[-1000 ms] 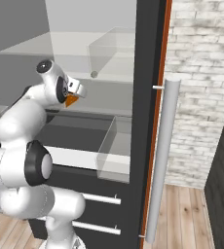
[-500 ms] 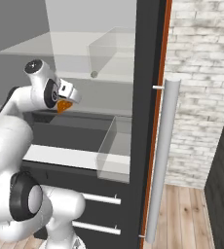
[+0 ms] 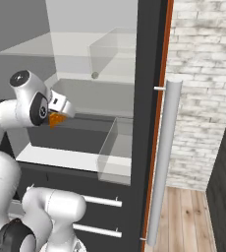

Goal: Pick the cheese from the fridge and the cheese grater from the cabinet and place them next to the salad bowl.

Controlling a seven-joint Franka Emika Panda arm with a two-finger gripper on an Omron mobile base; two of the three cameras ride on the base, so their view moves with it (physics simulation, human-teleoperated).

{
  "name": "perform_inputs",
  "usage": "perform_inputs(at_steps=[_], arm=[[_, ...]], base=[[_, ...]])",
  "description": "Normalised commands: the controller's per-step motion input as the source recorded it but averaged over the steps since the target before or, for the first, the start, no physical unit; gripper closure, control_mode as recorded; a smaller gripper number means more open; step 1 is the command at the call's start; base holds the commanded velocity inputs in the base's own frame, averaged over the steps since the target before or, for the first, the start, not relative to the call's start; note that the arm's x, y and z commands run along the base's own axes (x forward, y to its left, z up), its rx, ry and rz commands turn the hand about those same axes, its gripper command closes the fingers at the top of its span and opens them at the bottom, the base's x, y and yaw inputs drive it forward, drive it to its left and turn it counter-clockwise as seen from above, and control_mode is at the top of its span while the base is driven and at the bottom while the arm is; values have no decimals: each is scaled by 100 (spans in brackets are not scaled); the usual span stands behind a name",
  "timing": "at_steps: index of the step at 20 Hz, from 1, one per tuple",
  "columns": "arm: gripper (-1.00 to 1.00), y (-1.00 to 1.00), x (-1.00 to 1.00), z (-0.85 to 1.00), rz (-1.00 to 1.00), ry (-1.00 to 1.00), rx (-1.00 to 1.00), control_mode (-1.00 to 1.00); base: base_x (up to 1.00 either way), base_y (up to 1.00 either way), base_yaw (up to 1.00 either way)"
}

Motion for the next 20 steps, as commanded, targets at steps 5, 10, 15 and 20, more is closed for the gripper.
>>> perform_inputs(at_steps=[5, 10, 15, 20], arm=[[100, -7, -95, 0, 1, -2, 0, -100], [100, -13, -77, 0, 3, -1, 0, -100], [100, -9, -44, -2, 3, 0, 0, -100], [100, -8, -46, -4, 3, -7, 0, -100]], base=[[0, 0, 0], [0, 0, 0], [0, 0, 0], [0, 0, 0]])
